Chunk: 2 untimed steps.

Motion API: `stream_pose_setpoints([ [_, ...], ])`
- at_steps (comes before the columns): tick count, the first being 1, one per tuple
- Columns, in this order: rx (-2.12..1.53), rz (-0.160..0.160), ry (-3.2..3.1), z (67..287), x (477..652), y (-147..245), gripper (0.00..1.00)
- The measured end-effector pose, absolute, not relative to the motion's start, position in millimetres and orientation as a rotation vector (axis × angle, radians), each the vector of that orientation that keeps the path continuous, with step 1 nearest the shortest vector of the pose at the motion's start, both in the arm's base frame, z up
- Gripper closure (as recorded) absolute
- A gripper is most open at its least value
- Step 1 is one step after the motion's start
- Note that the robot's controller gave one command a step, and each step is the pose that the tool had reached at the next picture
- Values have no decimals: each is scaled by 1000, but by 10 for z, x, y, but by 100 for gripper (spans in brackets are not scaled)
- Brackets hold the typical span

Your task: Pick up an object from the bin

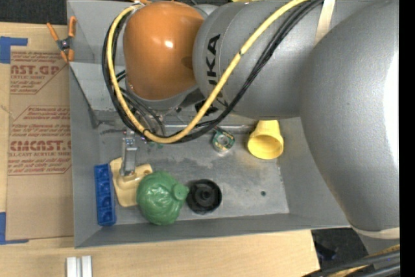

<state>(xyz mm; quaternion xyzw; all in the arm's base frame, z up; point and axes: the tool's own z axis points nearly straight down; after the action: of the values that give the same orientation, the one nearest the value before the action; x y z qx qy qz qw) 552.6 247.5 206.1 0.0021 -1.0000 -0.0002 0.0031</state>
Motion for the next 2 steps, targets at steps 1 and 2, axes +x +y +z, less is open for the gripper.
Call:
stream_pose_setpoints([
  [1,2,-3,-3143,2114,5547,2458,0],
  [2,418,-3,-3115,966,5209,1680,0],
])
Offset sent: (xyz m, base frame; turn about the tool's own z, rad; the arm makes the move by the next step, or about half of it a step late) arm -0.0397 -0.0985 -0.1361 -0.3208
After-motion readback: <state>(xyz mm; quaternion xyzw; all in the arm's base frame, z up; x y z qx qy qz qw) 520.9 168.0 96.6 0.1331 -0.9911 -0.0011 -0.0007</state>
